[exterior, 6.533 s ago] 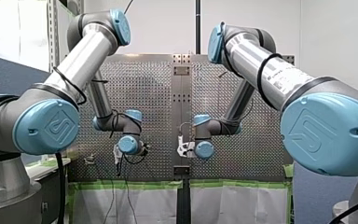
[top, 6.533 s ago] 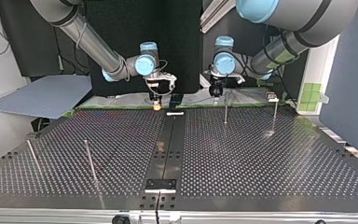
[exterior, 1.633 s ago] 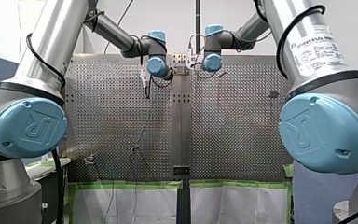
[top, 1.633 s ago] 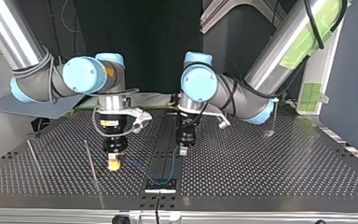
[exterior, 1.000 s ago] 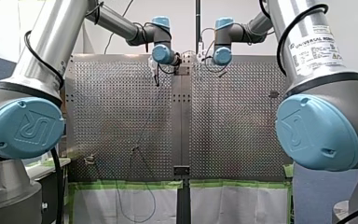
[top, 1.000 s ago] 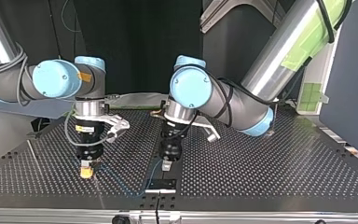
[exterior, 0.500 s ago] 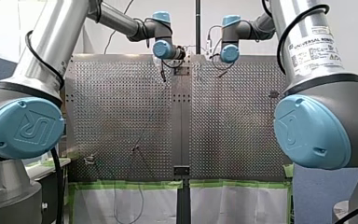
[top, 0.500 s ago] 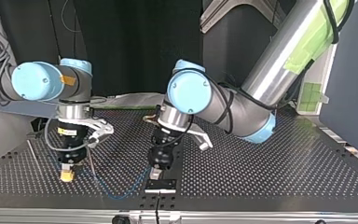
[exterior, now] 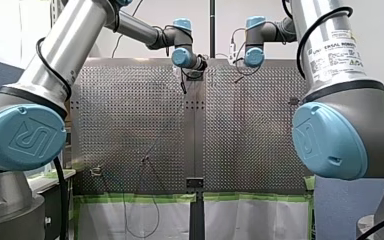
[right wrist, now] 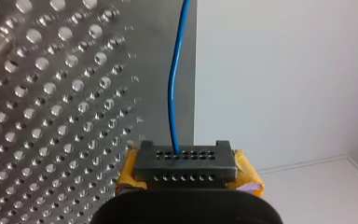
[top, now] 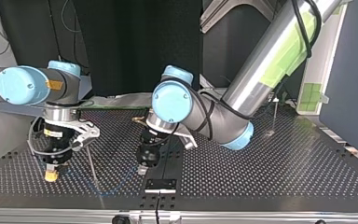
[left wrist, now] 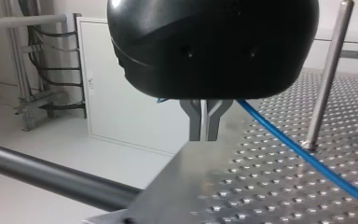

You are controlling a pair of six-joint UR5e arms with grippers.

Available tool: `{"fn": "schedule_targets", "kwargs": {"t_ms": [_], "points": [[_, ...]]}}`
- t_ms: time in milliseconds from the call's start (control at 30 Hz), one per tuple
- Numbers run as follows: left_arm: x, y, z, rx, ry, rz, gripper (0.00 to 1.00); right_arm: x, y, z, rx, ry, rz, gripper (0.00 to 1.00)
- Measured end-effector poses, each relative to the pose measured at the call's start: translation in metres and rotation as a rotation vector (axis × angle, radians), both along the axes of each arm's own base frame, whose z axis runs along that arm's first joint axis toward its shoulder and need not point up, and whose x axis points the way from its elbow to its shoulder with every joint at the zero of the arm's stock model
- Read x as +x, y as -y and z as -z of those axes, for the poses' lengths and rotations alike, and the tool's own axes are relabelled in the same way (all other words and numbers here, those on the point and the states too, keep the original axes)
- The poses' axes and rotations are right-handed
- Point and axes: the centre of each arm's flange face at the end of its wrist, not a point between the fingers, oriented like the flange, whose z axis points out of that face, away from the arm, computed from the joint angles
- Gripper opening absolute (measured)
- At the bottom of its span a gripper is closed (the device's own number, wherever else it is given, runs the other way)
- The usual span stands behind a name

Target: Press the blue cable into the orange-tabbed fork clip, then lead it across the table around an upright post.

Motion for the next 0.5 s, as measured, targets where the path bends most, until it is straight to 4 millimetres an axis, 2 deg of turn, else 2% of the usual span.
{"fn": "schedule_targets", "kwargs": {"t_ms": [300, 500], "points": [[0.003, 0.016, 0.012, 0.003, -0.023, 0.025, 0.00, -0.016, 0.009, 0.001, 0.010, 0.000, 0.026, 0.00], [0.005, 0.030, 0.028, 0.018, -0.044, 0.043, 0.00, -0.027, 0.014, 0.006, 0.022, -0.005, 0.045, 0.00]]}}
